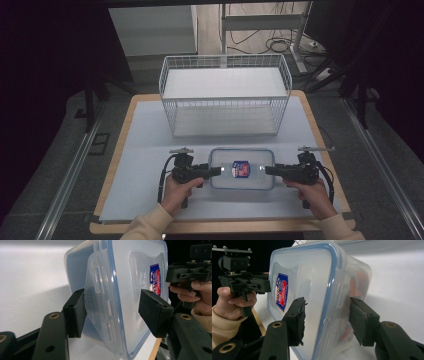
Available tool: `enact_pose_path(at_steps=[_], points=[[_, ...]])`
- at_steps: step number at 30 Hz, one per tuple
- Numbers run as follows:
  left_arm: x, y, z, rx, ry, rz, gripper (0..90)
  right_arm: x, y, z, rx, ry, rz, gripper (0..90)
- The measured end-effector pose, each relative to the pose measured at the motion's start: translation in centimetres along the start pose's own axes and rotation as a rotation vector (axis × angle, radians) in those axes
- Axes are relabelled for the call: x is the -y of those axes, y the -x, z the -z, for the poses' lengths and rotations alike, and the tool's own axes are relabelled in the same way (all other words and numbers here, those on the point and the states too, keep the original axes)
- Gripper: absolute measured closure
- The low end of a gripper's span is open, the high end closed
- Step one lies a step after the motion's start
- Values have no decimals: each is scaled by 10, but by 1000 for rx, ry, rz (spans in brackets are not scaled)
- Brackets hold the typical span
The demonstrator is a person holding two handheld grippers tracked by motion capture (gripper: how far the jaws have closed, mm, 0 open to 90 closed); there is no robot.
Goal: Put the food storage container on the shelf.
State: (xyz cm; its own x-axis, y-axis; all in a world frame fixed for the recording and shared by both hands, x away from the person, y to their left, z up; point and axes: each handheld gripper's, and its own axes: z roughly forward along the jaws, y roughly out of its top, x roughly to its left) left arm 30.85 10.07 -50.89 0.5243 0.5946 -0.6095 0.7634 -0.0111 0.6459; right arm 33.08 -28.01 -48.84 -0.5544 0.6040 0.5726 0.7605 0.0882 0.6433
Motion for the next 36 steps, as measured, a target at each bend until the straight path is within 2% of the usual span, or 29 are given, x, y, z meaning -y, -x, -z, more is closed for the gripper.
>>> enact_pose_path(at_steps=[4, 8, 10, 18, 26, 36], points=[[1, 3, 2, -13, 16, -13, 413, 1, -2, 0, 3, 10, 10, 492], [2, 3, 5, -26, 41, -46, 427, 1, -5, 1, 8, 29, 40, 517], [2, 4, 6, -31, 46, -49, 427, 2, -6, 1, 12, 34, 61, 519], [2, 8, 10, -35, 62, -73, 428, 1, -9, 3, 0, 54, 59, 523], [-3, 18, 19, -41, 94, -108, 431, -4, -17, 9, -9, 87, 88, 523], [-10, 21, 23, -42, 103, -130, 434, -12, -23, 12, -9, 108, 110, 521]])
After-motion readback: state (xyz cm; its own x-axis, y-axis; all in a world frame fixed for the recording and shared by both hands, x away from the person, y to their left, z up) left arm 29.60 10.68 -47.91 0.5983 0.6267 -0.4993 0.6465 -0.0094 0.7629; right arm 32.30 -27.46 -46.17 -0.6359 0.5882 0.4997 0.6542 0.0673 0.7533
